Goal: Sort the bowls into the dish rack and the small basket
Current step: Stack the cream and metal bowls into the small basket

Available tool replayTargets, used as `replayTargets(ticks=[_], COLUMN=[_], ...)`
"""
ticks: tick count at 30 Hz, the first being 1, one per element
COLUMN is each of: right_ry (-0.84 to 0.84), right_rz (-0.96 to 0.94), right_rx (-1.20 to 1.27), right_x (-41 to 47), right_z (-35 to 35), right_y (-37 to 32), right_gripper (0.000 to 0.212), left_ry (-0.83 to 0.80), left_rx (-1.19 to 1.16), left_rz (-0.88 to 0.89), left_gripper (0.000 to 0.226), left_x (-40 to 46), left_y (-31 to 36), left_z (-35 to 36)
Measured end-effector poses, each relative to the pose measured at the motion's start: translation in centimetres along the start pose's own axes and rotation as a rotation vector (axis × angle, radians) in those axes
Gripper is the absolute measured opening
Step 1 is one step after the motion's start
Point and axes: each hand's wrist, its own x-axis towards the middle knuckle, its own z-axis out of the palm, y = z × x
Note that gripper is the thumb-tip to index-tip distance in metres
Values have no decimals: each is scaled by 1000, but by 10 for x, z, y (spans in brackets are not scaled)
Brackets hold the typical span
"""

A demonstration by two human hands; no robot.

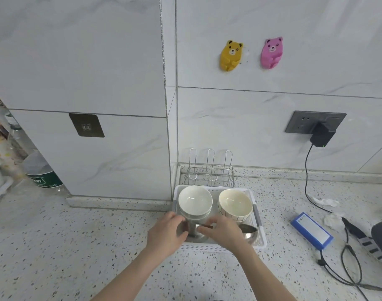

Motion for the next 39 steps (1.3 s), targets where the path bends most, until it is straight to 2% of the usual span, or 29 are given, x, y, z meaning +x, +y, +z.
replayTargets(ticks=[3, 12, 15, 17, 19, 22, 25, 27, 29, 32, 37, 39], right_ry=[25, 27, 51, 106, 165, 234, 264, 265, 256, 230, 179, 163], right_rz=[15, 16, 6, 25, 40, 80, 180, 242, 285, 325, 340, 336], right_rx=[-21, -2, 29, 78, 148, 268, 348, 381, 392, 400, 407, 436], right_x=[-3, -12, -22, -32, -47, -75, -104, -120, -135, -149, -158, -160], right_z=[5, 12, 10, 9, 9, 14, 26, 35, 43, 50, 54, 53], right_y=[0, 3, 7, 11, 17, 29, 43, 54, 64, 74, 81, 83], right_gripper=[31, 28, 43, 47, 41, 33, 28, 27, 26, 26, 27, 27], left_ry=[30, 68, 124, 179, 197, 28, -242, -345, -389, -428, -488, -480], left_rx=[19, 39, -32, -107, -178, -236, -271, -253, -234, -243, -370, -429], left_rz=[7, 28, 27, 28, 19, 1, -44, -61, -71, -101, -193, -228], left_gripper=[29, 37, 44, 38, 25, 21, 32, 40, 47, 44, 12, 7], left_x=[1, -3, -13, -27, -44, -74, -105, -124, -138, -152, -163, -163], left_y=[0, -2, -2, -1, 1, 3, 8, 11, 13, 15, 23, 25], left_z=[5, 12, 8, 3, 0, 12, 34, 49, 62, 73, 80, 80])
